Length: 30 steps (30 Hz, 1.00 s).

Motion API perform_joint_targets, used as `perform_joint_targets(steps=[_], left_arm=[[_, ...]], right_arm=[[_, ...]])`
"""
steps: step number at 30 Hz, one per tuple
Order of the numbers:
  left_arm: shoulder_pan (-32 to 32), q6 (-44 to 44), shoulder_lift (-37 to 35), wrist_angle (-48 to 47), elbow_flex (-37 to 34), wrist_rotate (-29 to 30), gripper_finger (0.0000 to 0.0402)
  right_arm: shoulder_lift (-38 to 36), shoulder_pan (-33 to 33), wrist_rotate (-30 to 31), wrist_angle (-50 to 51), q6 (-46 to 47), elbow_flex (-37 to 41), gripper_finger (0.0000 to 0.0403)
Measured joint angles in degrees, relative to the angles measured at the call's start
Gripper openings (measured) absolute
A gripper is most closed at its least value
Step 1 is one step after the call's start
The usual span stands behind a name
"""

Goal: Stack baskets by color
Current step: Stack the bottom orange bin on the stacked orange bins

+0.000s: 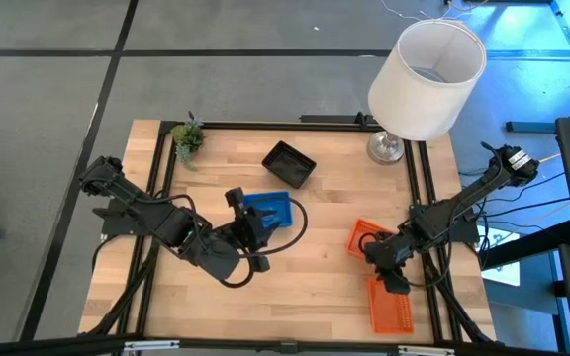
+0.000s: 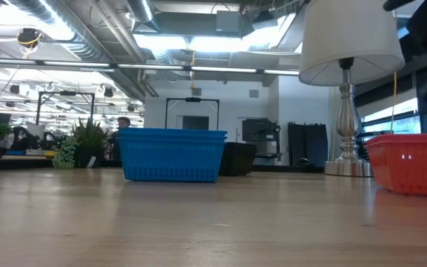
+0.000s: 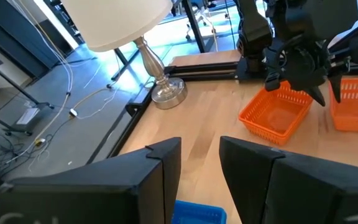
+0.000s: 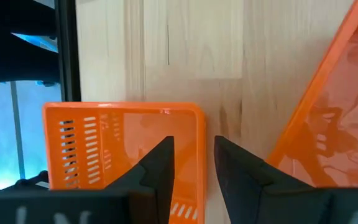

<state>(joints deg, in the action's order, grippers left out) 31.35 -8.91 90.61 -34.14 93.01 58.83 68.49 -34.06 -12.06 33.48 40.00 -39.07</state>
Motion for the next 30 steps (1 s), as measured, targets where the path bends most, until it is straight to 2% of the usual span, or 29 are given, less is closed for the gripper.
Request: perform_joint_targets(steps=[11,27,30], left_arm=[[0.0,-0.04,0.0,-1.08,0.0,0.02,0.0105],[0.0,-0.02,0.0,-1.24,0.0,0.02,0.0105],[0.0,-0.02,0.0,-1.23,0.0,0.02,0.0104]], right_arm=[[0.72,-0.02,0.61,-1.23,-1.39,0.0,0.0112],[11.29,-1.49,0.24,-3.61,-2.78,0.0,0.0112],[12.22,-1.47,-0.28,-4.43,-1.24,-0.16,0.0093]])
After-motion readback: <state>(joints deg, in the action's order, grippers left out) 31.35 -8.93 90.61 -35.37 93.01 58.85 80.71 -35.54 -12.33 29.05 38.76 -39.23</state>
